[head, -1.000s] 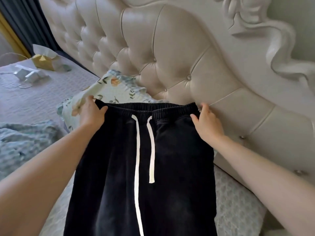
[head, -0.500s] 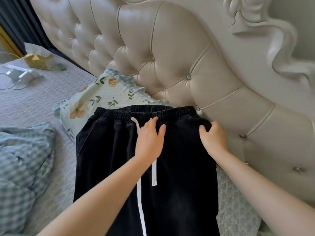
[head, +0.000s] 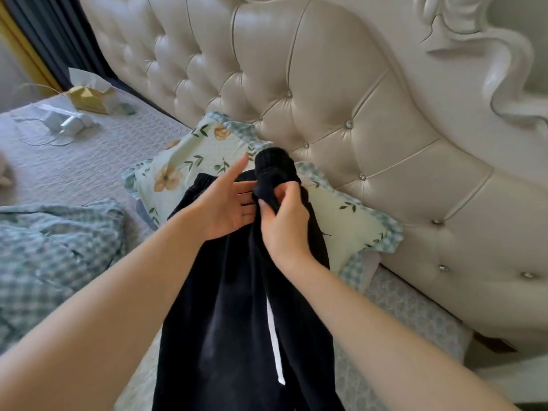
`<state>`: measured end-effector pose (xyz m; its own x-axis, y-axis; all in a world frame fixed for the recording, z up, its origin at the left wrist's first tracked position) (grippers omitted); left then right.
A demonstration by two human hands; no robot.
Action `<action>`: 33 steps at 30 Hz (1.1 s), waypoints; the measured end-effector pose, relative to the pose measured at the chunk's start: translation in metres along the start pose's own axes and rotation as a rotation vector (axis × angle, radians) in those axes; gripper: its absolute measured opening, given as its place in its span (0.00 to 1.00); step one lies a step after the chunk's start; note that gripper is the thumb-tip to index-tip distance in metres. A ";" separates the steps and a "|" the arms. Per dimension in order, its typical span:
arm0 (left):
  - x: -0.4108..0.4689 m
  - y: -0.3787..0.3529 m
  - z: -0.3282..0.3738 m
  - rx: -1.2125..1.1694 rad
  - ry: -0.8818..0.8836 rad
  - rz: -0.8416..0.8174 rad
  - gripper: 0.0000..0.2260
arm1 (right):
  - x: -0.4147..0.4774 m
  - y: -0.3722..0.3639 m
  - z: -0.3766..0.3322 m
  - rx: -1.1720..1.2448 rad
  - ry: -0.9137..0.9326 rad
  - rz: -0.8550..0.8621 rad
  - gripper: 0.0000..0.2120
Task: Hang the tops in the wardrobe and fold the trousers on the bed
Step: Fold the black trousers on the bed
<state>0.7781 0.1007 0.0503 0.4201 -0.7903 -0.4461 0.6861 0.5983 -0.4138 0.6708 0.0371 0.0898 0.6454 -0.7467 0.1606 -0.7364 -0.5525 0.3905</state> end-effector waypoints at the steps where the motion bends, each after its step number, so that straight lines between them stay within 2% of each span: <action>1: -0.006 0.008 0.005 0.027 -0.018 0.028 0.20 | -0.001 -0.016 -0.001 0.030 -0.041 -0.050 0.09; 3: -0.013 0.029 0.012 0.076 -0.044 0.121 0.10 | -0.003 -0.043 0.001 0.083 -0.122 -0.176 0.12; 7: -0.018 0.082 0.003 0.082 -0.110 0.351 0.10 | 0.000 -0.066 0.015 0.113 -0.182 -0.481 0.13; 9: -0.019 0.106 -0.011 0.015 -0.138 0.427 0.12 | 0.015 -0.062 0.018 -0.028 -0.069 -0.503 0.11; 13: -0.026 0.107 -0.050 -0.015 -0.074 0.347 0.17 | 0.059 -0.068 0.000 -0.429 0.305 -0.432 0.13; 15: -0.033 0.098 -0.070 0.002 -0.082 0.318 0.19 | 0.074 -0.088 -0.002 -0.695 0.419 -0.512 0.21; 17: -0.040 0.088 -0.089 0.120 -0.082 0.330 0.20 | 0.082 -0.108 0.004 -0.850 0.381 -0.674 0.31; 19: -0.044 0.087 -0.102 0.273 -0.085 0.416 0.17 | 0.088 -0.119 0.014 -0.891 0.262 -0.801 0.35; 21: -0.050 0.090 -0.108 0.291 -0.062 0.508 0.11 | 0.093 -0.123 0.017 -0.940 0.197 -0.867 0.32; 23: -0.058 0.089 -0.110 0.160 -0.019 0.453 0.09 | 0.094 -0.125 0.007 -0.912 0.238 -0.908 0.24; 25: -0.068 0.089 -0.102 0.036 -0.008 0.314 0.09 | 0.095 -0.126 -0.005 -0.761 0.267 -0.920 0.15; 27: -0.078 0.103 -0.081 -0.012 -0.046 0.268 0.08 | 0.098 -0.130 -0.015 -0.628 0.260 -0.893 0.12; 30: -0.083 0.146 -0.048 0.070 -0.114 0.455 0.06 | 0.109 -0.149 -0.019 -0.588 0.234 -0.726 0.13; 33: -0.069 0.171 -0.054 0.346 -0.064 0.597 0.06 | 0.118 -0.166 0.000 -0.718 0.135 -0.532 0.19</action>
<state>0.8346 0.2651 -0.0322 0.8114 -0.3518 -0.4668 0.4725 0.8648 0.1696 0.8687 0.0409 0.0437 0.9163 -0.3835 -0.1156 -0.0589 -0.4146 0.9081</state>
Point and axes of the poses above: each hand's wrist, its own x-axis towards the middle knuckle, its own y-axis out of the back of the hand, z = x × y, the point moved 6 cm from there along x, towards the middle knuckle
